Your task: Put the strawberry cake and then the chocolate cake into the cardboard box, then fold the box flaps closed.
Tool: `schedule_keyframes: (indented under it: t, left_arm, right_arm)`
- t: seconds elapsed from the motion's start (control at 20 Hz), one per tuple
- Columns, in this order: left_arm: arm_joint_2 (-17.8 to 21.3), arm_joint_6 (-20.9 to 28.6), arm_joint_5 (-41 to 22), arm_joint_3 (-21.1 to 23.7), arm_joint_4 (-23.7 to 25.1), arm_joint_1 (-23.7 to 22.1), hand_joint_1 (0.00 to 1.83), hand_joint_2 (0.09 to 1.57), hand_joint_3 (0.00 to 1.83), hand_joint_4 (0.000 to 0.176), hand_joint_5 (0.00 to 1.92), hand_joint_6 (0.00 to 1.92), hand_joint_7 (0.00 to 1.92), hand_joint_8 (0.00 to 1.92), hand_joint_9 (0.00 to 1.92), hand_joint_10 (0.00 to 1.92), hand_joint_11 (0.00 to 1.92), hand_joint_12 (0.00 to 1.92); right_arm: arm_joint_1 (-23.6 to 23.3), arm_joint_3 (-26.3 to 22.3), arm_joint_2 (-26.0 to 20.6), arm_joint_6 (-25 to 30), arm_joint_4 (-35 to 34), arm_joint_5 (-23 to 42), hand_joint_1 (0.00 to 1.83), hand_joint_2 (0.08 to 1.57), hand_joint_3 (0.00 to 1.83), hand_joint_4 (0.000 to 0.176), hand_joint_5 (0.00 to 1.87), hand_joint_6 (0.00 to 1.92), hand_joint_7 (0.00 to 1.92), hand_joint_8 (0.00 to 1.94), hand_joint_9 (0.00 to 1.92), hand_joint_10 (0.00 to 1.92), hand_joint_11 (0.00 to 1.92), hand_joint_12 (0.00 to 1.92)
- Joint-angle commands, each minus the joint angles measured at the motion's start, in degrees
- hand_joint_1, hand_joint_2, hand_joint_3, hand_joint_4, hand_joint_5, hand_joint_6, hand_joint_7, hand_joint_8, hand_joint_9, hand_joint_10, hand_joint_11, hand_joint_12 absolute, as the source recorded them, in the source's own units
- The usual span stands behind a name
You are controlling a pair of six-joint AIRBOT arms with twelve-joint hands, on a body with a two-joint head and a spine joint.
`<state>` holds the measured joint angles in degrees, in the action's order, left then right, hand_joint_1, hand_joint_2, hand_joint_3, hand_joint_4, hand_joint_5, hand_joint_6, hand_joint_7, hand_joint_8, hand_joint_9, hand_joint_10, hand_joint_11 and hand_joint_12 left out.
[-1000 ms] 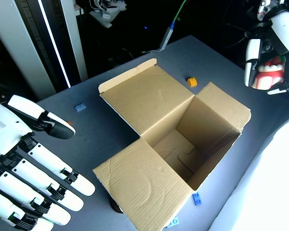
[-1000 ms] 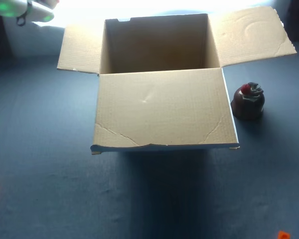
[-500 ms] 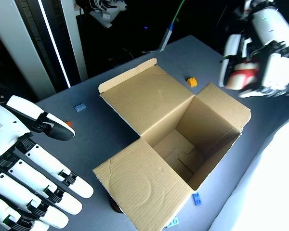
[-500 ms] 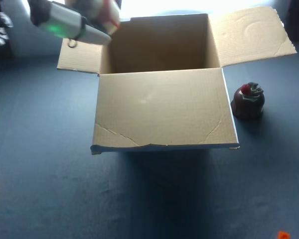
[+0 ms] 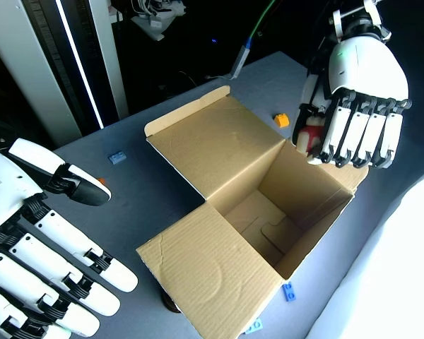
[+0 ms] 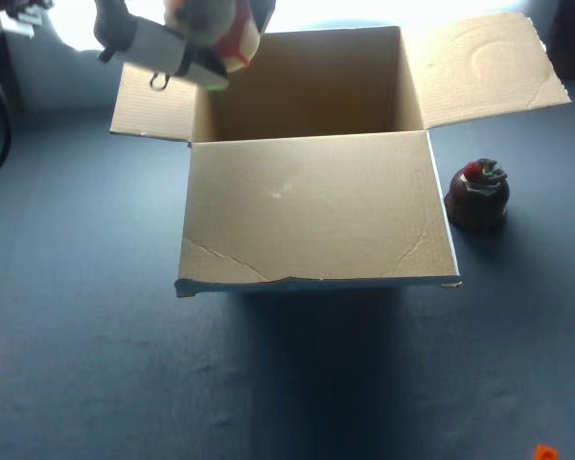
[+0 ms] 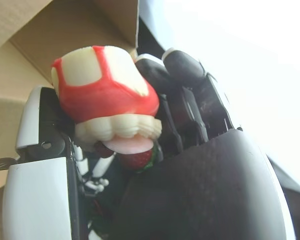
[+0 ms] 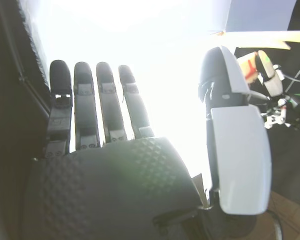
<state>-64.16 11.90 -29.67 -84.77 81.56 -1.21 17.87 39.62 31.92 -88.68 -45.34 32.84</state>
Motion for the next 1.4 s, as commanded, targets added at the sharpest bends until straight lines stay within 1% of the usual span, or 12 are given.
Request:
schedule_keyframes:
  t: [0.0, 0.2, 0.35, 0.55, 0.7, 0.9, 1.1, 1.15, 1.2, 1.25, 1.3, 1.35]
  left_arm:
    - [0.01, -1.55, -1.78, -0.54, -3.07, -1.06, 1.16, 1.25, 0.0, 0.0, 0.71, 1.25, 0.75, 1.56, 0.57, 1.72, 0.37, 1.92]
    - [-2.2, -6.4, -3.6, -2.16, -2.71, -1.36, 1.15, 1.26, 0.0, 0.0, 0.7, 1.28, 0.75, 1.54, 0.56, 1.71, 0.35, 1.92]
    - [-3.0, -10.43, -4.7, -1.9, -2.67, -0.93, 1.15, 1.26, 0.0, 0.0, 0.7, 1.29, 0.76, 1.53, 0.57, 1.72, 0.36, 1.92]
    - [-3.77, -13.4, -5.9, -1.27, -2.57, 0.44, 1.15, 1.26, 0.0, 0.0, 0.7, 1.26, 0.73, 1.58, 0.56, 1.74, 0.38, 1.92]
    - [-4.44, -14.29, -6.68, -1.02, -2.57, 2.1, 1.15, 1.27, 0.0, 0.0, 0.69, 1.3, 0.73, 1.58, 0.56, 1.74, 0.37, 1.92]
    - [-5.38, -15.92, -7.14, -1.18, -2.59, 4.32, 1.16, 1.25, 0.0, 0.0, 0.7, 1.25, 0.76, 1.56, 0.57, 1.72, 0.36, 1.92]
    - [-7.75, -17.08, -7.46, -3.56, -2.61, 5.34, 1.16, 1.26, 0.0, 0.0, 0.7, 1.25, 0.74, 1.57, 0.55, 1.71, 0.36, 1.92]
    - [-8.64, -17.53, -7.63, -4.51, -2.62, 5.52, 1.16, 1.25, 0.0, 0.0, 0.68, 1.27, 0.77, 1.5, 0.57, 1.59, 0.37, 1.9]
    - [-9.11, -17.67, -7.63, -5.01, -2.63, 5.58, 1.02, 1.17, 0.0, 0.0, 0.61, 0.78, 0.63, 1.12, 0.57, 1.45, 0.35, 1.83]
    - [-9.45, -17.77, -7.66, -5.45, -2.65, 5.69, 0.87, 1.08, 0.0, 0.0, 0.64, 0.22, 0.72, 0.33, 0.62, 1.09, 0.35, 1.64]
    - [-9.65, -17.91, -7.66, -5.7, -2.65, 5.79, 0.87, 1.08, 0.0, 0.0, 0.64, 0.22, 0.72, 0.33, 0.62, 1.09, 0.35, 1.64]
    - [-9.73, -17.94, -7.66, -5.8, -2.65, 5.9, 0.83, 1.07, 0.0, 0.0, 0.64, 0.1, 0.77, 0.15, 0.66, 0.96, 0.37, 1.58]
  right_arm:
    - [-0.8, 0.04, -0.6, 0.27, 1.71, 6.08, 0.38, 1.14, 0.0, 0.0, 0.21, 0.01, 0.21, 0.0, 0.23, 0.01, 0.0, 0.92]
    - [-0.81, 0.04, -0.59, 0.27, 1.71, 6.14, 0.38, 1.15, 0.0, 0.0, 0.2, 0.0, 0.2, 0.0, 0.23, 0.01, 0.0, 0.87]
    - [-0.81, 0.04, -0.58, 0.28, 1.71, 6.17, 0.37, 1.15, 0.0, 0.0, 0.22, 0.01, 0.21, 0.0, 0.23, 0.01, 0.0, 0.87]
    - [-0.81, 0.04, -0.56, 0.28, 1.72, 6.28, 0.34, 1.16, 0.01, 0.0, 0.21, 0.0, 0.19, 0.0, 0.19, 0.0, 0.0, 0.81]
    - [-0.82, 0.04, -0.55, 0.28, 1.72, 6.31, 0.35, 1.16, 0.0, 0.0, 0.21, 0.0, 0.19, 0.0, 0.21, 0.01, 0.0, 0.85]
    - [-0.82, 0.04, -0.54, 0.28, 1.72, 6.33, 0.36, 1.15, 0.0, 0.0, 0.21, 0.0, 0.21, 0.01, 0.22, 0.01, 0.0, 0.86]
    - [-0.82, 0.04, -0.52, 0.28, 1.72, 6.34, 0.34, 1.16, 0.0, 0.0, 0.2, 0.0, 0.2, 0.0, 0.21, 0.01, 0.0, 0.84]
    - [-0.82, 0.04, -0.5, 0.28, 1.72, 6.37, 0.36, 1.16, 0.0, 0.0, 0.21, 0.01, 0.2, 0.0, 0.21, 0.01, 0.0, 0.84]
    - [-0.83, 0.04, -0.48, 0.28, 1.72, 6.4, 0.36, 1.15, 0.0, 0.0, 0.21, 0.0, 0.19, 0.0, 0.21, 0.01, 0.0, 0.84]
    - [-0.83, 0.04, -0.44, 0.28, 1.72, 6.41, 0.35, 1.16, 0.0, 0.0, 0.2, 0.0, 0.18, 0.0, 0.2, 0.0, 0.0, 0.82]
    - [-0.83, 0.04, -0.41, 0.28, 1.72, 6.42, 0.35, 1.16, 0.0, 0.0, 0.2, 0.0, 0.18, 0.0, 0.2, 0.0, 0.0, 0.82]
    - [-0.83, 0.04, -0.39, 0.28, 1.72, 6.43, 0.35, 1.16, 0.0, 0.0, 0.2, 0.0, 0.19, 0.0, 0.2, 0.0, 0.0, 0.82]
